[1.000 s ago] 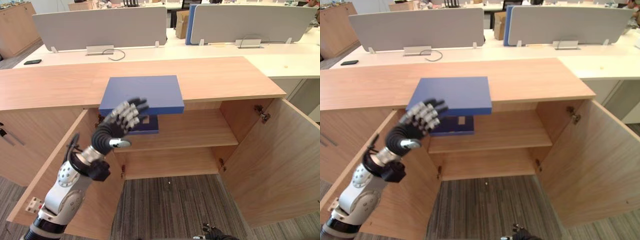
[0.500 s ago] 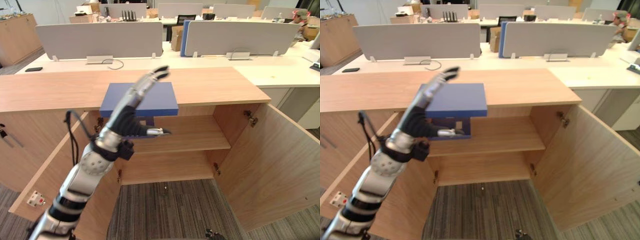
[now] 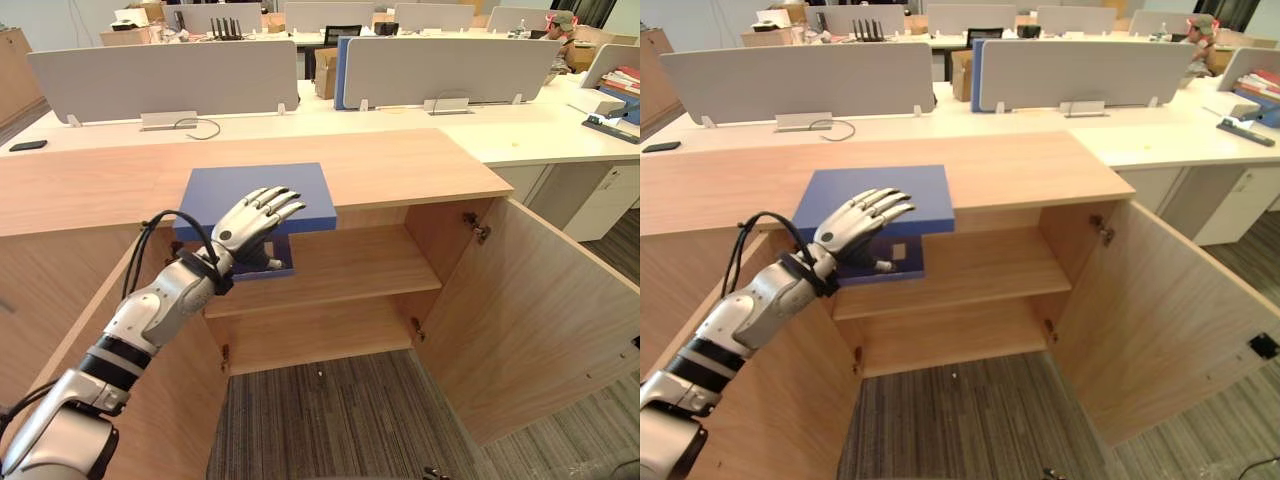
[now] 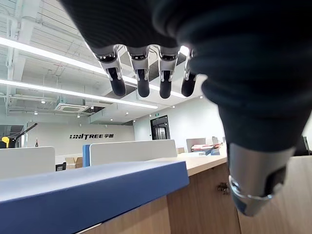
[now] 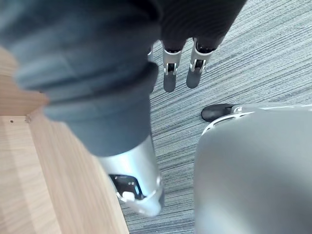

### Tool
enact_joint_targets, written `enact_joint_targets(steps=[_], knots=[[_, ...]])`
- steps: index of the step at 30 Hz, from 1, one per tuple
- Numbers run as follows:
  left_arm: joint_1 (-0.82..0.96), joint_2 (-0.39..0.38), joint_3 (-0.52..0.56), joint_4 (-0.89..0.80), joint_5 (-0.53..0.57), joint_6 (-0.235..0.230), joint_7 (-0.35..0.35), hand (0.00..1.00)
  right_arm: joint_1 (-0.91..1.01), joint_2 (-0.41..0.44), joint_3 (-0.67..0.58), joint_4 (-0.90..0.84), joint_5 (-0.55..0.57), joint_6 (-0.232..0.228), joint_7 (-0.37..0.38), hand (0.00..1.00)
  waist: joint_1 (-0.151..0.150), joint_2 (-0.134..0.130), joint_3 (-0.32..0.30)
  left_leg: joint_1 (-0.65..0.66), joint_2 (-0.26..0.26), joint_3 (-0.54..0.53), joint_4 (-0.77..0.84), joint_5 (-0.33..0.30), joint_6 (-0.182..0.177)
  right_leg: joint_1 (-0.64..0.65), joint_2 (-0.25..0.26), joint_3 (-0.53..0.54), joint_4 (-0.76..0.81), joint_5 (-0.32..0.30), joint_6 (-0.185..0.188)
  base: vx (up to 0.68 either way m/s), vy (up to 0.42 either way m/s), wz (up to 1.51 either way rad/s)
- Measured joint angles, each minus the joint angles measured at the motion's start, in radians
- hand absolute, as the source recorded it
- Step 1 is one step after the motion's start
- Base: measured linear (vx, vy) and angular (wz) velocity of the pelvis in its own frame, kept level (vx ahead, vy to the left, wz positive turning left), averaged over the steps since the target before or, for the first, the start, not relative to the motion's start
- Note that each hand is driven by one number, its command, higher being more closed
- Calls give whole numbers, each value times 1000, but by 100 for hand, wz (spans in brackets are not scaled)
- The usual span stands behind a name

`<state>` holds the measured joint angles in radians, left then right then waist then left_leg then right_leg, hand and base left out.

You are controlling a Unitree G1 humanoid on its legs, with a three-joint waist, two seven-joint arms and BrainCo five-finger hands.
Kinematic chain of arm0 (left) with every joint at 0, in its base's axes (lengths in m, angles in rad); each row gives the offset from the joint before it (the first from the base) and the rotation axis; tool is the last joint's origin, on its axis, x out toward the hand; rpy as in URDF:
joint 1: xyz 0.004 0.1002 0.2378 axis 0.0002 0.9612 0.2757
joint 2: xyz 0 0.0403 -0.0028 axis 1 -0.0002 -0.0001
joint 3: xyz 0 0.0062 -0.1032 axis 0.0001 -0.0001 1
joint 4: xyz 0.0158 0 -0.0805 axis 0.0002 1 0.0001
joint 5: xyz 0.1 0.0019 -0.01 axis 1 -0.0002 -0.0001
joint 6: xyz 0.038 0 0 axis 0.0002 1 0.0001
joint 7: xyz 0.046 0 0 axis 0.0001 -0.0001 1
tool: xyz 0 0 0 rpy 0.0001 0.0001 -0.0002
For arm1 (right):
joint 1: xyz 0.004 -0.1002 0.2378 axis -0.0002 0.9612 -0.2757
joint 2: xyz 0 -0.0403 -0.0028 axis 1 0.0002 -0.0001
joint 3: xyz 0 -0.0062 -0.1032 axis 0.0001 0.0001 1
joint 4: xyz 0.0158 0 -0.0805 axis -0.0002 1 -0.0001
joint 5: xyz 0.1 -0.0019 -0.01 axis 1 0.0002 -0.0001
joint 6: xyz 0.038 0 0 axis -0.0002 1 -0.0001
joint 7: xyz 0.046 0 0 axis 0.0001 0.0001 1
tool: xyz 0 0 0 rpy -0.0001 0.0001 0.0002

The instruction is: Walk over to the cabinet, pick up the folder, carry it to the office cabinet, place the folder inside the office cabinet, then close the office cabinet door

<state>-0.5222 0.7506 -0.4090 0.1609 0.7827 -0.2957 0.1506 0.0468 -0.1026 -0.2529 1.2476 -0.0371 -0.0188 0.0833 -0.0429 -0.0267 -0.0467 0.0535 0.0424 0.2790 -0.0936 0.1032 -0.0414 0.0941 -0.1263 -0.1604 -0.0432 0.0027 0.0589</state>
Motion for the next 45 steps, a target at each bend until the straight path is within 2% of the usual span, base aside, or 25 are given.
enact_joint_targets(steps=[9,15,25,33,37,38,45], knots=[[-23,-3,4,161,32,64,18,0,-4,0,1,-1,-1,0,-6,0,-19,-4,11,22,1,-5,4,-9,-8,33,4,0,-27,11,-8,-1,0,0],[-24,-27,49,222,31,78,20,0,-1,0,6,-21,-23,0,-7,0,-23,-6,25,23,2,-4,0,-14,-11,33,4,0,-29,11,-8,-14,4,-1],[-66,-42,50,304,37,117,43,0,-1,0,10,-22,-23,0,-7,0,-30,-8,34,24,2,-2,4,-16,-13,34,4,2,-29,12,-8,0,0,0],[-98,-55,50,399,119,141,69,0,14,1,11,-23,-23,0,-9,0,-50,-9,38,37,3,5,4,-21,-12,42,4,6,-30,12,-7,-13,3,-2],[-130,-61,34,462,162,149,83,0,16,1,10,-26,-23,-1,-9,0,-51,-9,38,37,3,9,4,-22,-13,39,5,11,-30,12,-7,-9,3,-3],[-141,-61,32,474,171,151,88,100,17,1,10,-26,-23,-1,-10,0,-51,-9,38,37,4,11,4,-22,-13,38,5,13,-30,12,-7,-5,1,-3],[-202,-62,17,519,211,161,133,100,16,2,10,-26,-23,-1,-17,0,-61,-7,39,39,8,16,5,-23,-14,37,9,18,-30,13,-8,-2,0,-1]])
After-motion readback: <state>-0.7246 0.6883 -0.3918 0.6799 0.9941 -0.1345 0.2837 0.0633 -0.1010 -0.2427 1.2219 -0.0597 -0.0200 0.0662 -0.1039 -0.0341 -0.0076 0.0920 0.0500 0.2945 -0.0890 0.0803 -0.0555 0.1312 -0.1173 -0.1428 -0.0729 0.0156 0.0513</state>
